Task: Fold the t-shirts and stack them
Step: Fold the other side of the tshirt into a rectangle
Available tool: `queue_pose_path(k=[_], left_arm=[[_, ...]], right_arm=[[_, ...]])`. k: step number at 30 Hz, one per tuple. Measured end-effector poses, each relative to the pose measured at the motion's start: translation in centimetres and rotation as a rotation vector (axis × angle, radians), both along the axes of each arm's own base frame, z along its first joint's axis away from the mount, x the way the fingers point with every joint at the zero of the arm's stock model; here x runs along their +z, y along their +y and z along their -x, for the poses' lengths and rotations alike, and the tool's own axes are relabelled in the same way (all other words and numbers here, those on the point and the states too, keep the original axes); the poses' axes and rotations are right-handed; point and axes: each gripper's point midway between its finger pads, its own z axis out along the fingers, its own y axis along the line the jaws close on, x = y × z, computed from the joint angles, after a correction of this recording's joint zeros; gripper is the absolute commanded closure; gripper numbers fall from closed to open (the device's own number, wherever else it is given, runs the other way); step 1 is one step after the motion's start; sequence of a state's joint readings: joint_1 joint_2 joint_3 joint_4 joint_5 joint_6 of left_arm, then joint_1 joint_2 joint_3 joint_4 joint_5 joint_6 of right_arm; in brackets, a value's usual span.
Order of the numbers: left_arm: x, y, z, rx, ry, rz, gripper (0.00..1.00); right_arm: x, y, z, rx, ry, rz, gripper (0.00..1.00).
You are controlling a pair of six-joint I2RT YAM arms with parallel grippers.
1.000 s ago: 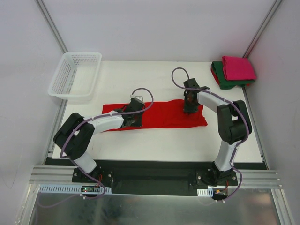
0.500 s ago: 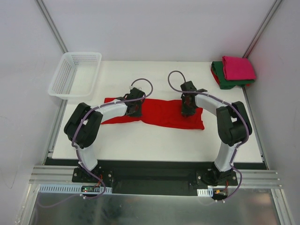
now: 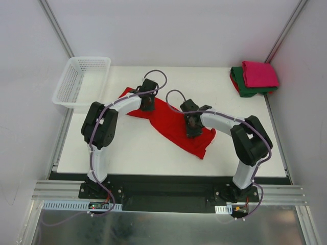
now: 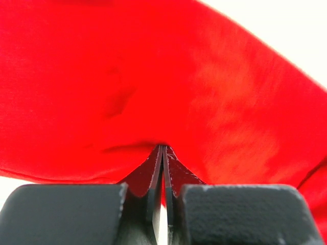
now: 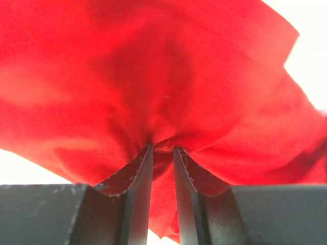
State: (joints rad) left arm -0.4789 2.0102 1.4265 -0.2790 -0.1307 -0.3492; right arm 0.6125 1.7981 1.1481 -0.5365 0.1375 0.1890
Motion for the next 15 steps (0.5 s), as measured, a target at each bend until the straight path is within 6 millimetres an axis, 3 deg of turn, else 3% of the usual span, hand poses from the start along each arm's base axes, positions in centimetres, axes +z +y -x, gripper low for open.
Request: queue_pose_path(k=[9,15], left_arm=[[1.3,-1.6,-5.1,-0.031,-0.047,0.020,1.00],[1.1,-3.1,-7.0,-0.073,-0.054,0.039,1.00]], right_arm=[[0.1,5.0,5.2,0.128,0.058,0.005,0.74],[0.4,8.0,8.1,0.213,0.086,-0.006,0.74]])
